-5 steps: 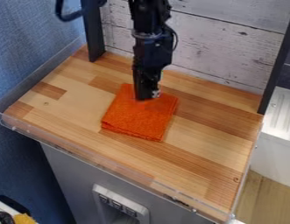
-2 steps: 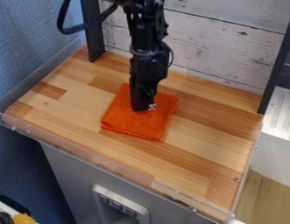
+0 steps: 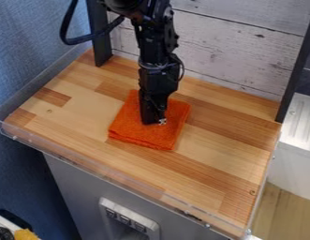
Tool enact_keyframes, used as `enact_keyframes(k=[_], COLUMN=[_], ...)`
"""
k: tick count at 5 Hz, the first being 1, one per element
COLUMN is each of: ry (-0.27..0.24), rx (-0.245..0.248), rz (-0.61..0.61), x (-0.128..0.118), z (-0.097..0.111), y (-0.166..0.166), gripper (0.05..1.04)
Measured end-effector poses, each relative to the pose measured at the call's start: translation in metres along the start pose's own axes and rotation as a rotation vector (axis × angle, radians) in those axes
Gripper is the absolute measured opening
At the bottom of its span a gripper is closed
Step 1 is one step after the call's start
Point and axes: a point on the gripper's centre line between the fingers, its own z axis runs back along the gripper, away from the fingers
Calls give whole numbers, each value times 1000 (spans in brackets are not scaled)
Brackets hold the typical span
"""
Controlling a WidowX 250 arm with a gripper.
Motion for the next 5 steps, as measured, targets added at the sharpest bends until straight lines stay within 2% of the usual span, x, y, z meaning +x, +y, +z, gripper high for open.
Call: enact_keyframes(k=[1,2,5], ry=[-10,-21,-23], rx=[8,6,-54], rz=[57,165,512], x=[5,10,10], z=[0,1,7], y=[4,11,28], gripper=[59,59,59])
